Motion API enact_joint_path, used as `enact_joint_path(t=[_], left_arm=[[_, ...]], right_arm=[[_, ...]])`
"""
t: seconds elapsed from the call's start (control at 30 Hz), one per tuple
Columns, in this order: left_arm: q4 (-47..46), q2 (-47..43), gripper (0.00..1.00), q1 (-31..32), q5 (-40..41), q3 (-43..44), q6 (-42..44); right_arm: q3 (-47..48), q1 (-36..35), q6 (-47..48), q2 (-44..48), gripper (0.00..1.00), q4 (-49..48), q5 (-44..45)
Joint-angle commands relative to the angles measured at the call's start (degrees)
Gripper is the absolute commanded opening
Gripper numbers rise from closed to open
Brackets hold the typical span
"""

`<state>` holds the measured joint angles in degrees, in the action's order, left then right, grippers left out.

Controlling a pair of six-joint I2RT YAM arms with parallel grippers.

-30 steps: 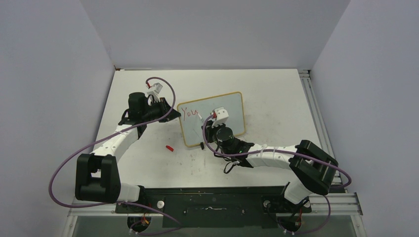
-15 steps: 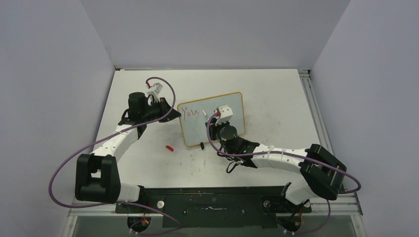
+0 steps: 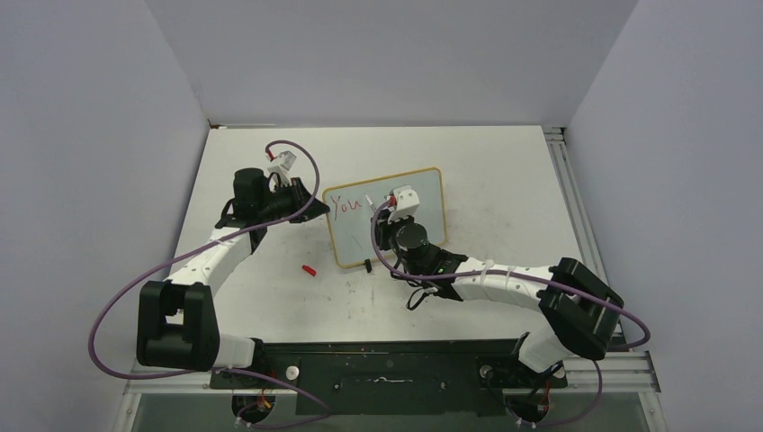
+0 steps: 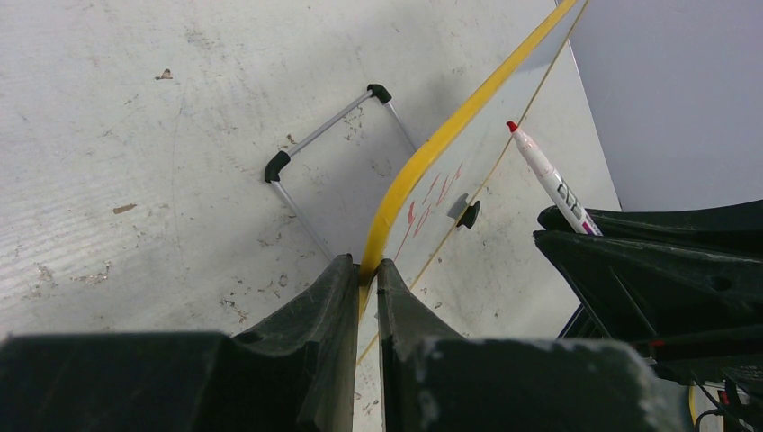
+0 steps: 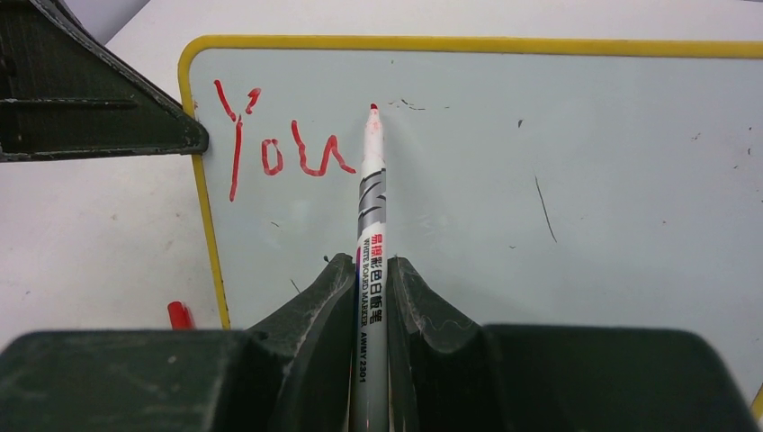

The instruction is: Write a sentence on the whiteboard

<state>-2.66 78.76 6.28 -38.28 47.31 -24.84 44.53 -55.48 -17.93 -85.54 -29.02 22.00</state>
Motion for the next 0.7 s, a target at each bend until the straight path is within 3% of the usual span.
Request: enact_joint_path(t=[0.0, 0.67], left_arm=[[-1.9, -1.9, 0.00, -0.5, -0.8, 1.8, -0.3], [-2.0, -1.8, 0.00, -0.5, -0.9, 1.7, -0.4]], right_arm=[[2.8, 0.6, 0.4, -1.0, 0.05, -2.3, -0.4], [3.5, 0.9, -0.7, -2.3, 0.05, -0.2, -0.1]])
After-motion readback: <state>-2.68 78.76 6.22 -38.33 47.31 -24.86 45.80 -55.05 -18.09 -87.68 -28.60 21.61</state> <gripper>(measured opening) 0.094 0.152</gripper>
